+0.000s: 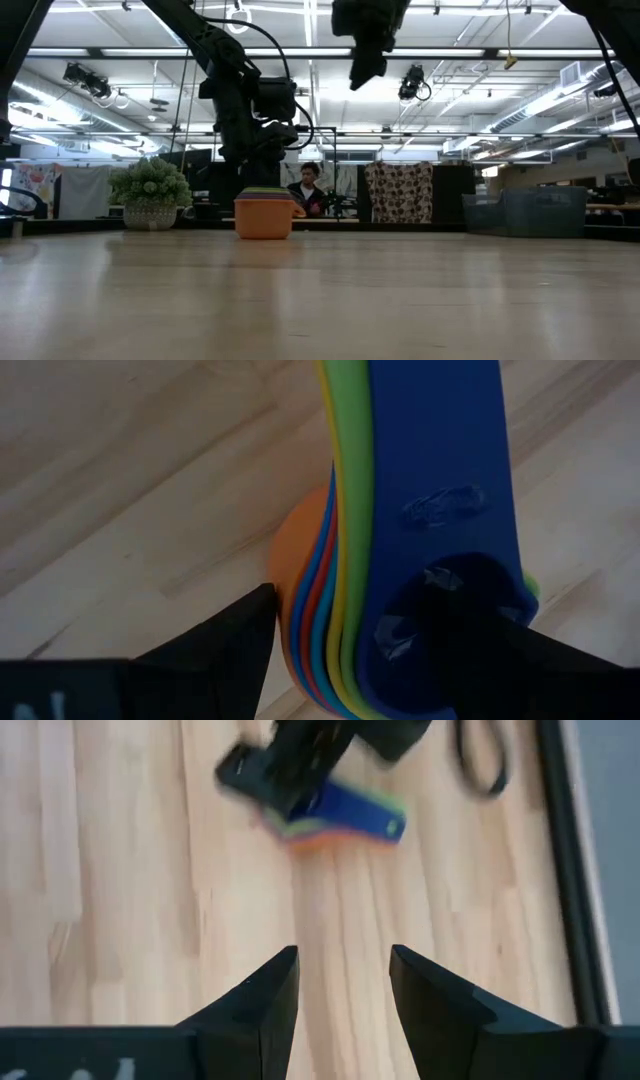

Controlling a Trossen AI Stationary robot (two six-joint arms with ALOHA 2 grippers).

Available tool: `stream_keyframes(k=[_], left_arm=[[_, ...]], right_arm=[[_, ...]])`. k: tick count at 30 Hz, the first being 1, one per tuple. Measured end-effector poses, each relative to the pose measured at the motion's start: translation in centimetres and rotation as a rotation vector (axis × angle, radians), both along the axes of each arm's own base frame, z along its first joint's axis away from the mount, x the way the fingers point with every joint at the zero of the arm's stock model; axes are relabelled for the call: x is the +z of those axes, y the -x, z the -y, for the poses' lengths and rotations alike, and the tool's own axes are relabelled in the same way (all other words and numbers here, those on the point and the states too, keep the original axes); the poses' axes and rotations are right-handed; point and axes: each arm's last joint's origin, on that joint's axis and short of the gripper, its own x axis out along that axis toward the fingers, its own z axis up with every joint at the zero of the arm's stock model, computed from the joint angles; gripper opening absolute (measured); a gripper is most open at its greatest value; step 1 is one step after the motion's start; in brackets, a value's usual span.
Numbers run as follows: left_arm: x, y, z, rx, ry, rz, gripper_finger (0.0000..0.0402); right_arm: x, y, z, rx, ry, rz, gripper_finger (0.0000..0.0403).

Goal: Nest measuring cups in basket
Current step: Put the nested measuring cups into the black bin

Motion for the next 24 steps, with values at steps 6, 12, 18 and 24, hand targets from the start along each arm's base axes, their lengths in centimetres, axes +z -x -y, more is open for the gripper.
stream_keyframes(k=[6,12,18,24], left_arm=[[0.0,0.0,0.0,0.000,0.000,0.000,0.0252],[0.0,0.0,0.0,0.001,0.000,-0.001,0.0252],[0.0,0.0,0.0,0.001,0.000,-0.002,0.0252],[0.0,0.0,0.0,0.001,0.002,-0.001,0.0252]], right_arm=[[-0.6,1.4,-0.7,0.040,-0.040,-0.160,0.0165],[-0.6,1.5,-0.7,0.040,-0.044,-0.168,0.0165],[-0.4,0.8,-0.5,0.039,-0.015,-0.098,0.0165],[0.0,-0.1,-0.1,0.029,0.022,0.001,0.0165]])
